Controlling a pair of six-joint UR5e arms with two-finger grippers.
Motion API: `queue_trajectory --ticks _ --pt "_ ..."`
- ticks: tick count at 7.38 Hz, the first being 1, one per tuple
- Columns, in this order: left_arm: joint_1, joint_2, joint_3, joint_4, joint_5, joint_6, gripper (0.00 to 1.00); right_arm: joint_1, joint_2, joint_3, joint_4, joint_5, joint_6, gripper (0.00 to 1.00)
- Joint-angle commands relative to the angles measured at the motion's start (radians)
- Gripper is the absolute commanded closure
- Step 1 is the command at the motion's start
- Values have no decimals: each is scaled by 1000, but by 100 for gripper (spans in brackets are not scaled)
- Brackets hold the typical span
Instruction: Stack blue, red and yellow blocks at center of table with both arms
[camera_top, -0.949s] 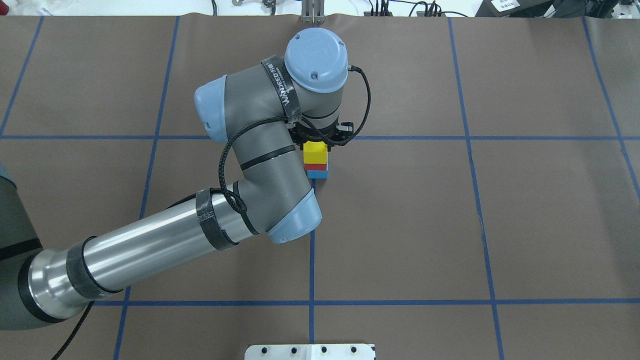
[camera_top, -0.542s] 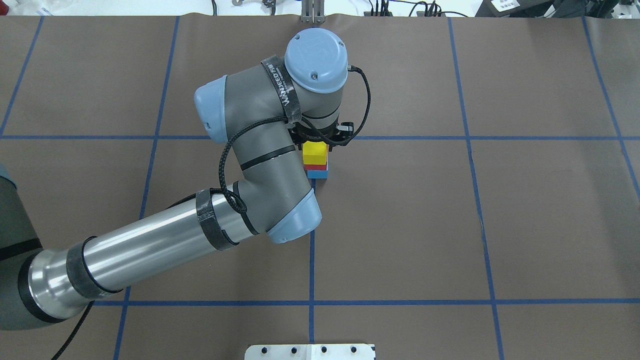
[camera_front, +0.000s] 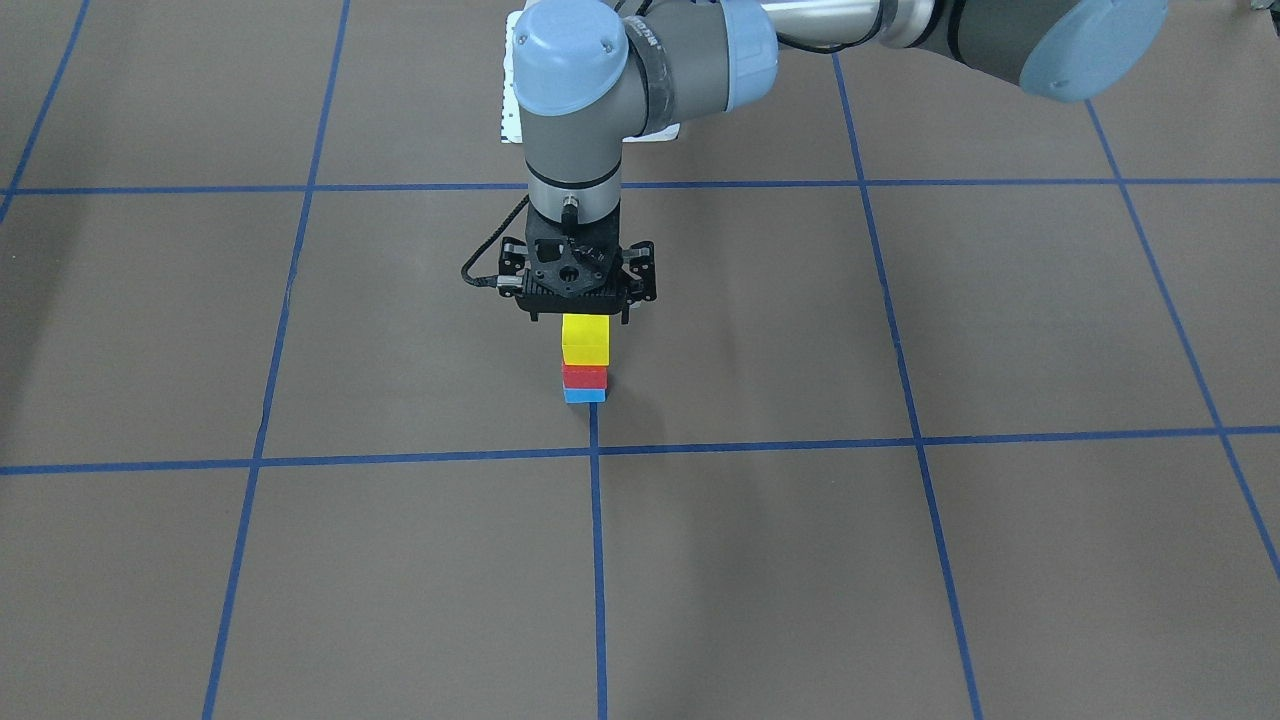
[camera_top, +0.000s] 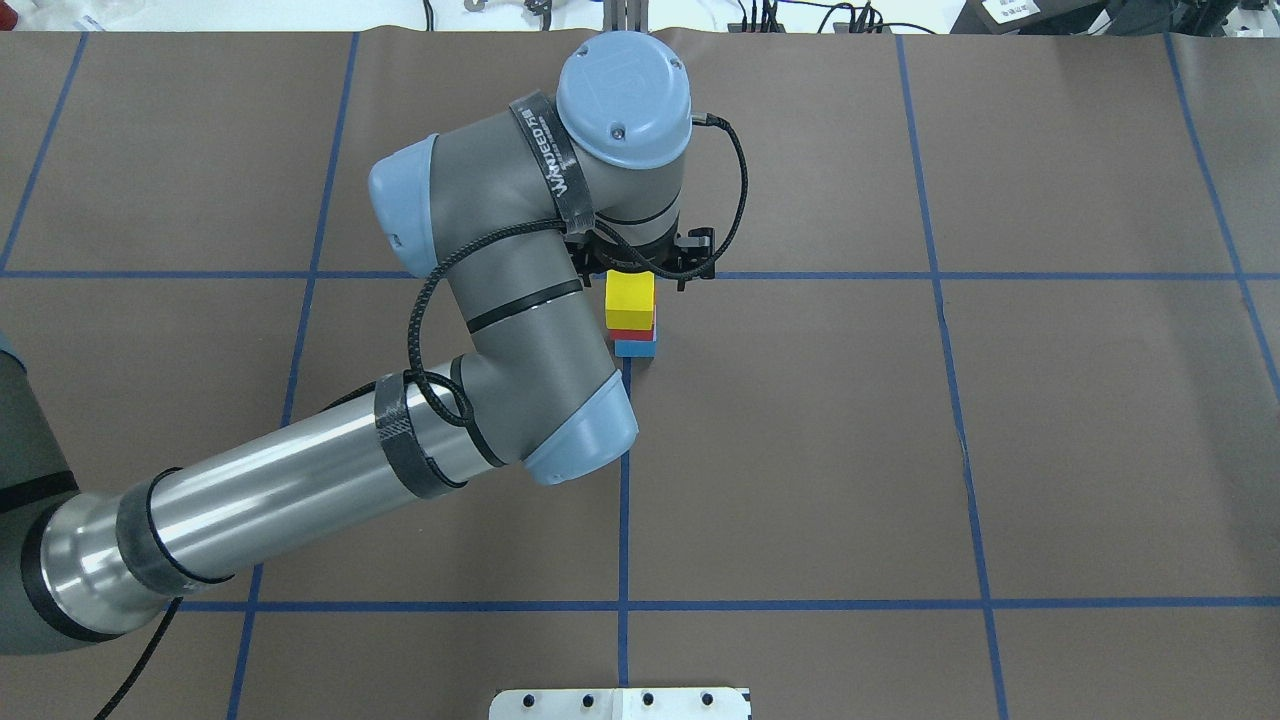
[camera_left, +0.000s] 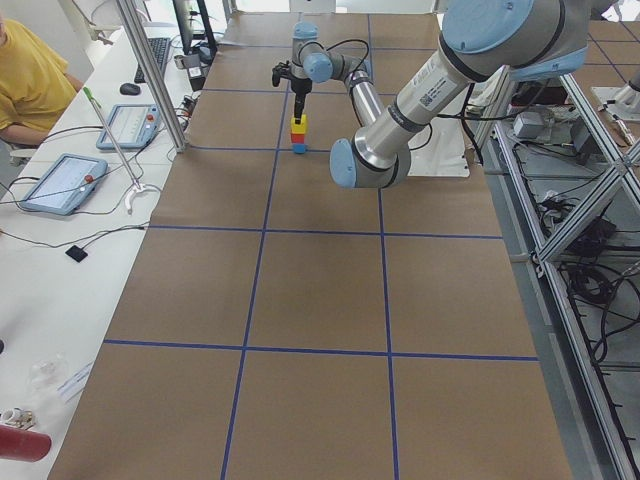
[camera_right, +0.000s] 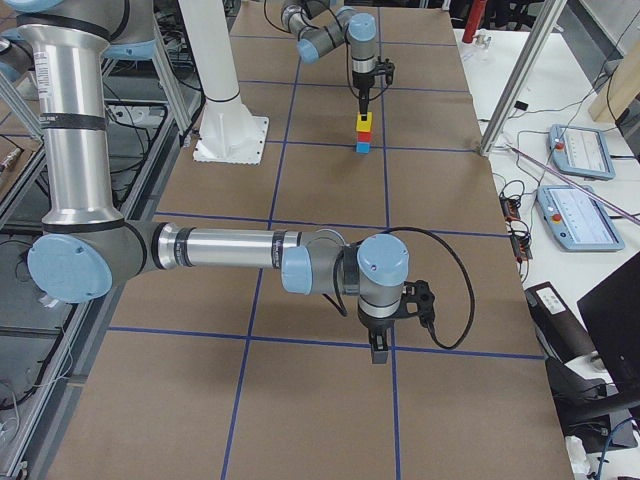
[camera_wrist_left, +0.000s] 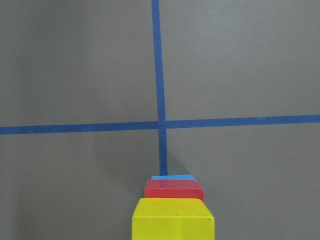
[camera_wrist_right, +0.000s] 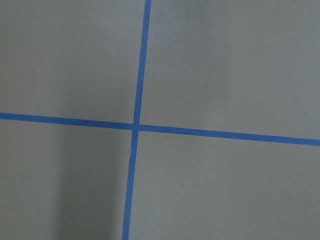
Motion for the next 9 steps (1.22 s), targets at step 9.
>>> queue_trajectory --ticks 9 --pt "-942 844 -288 155 -343 1403 0 58 -19 15 -15 60 -114 0"
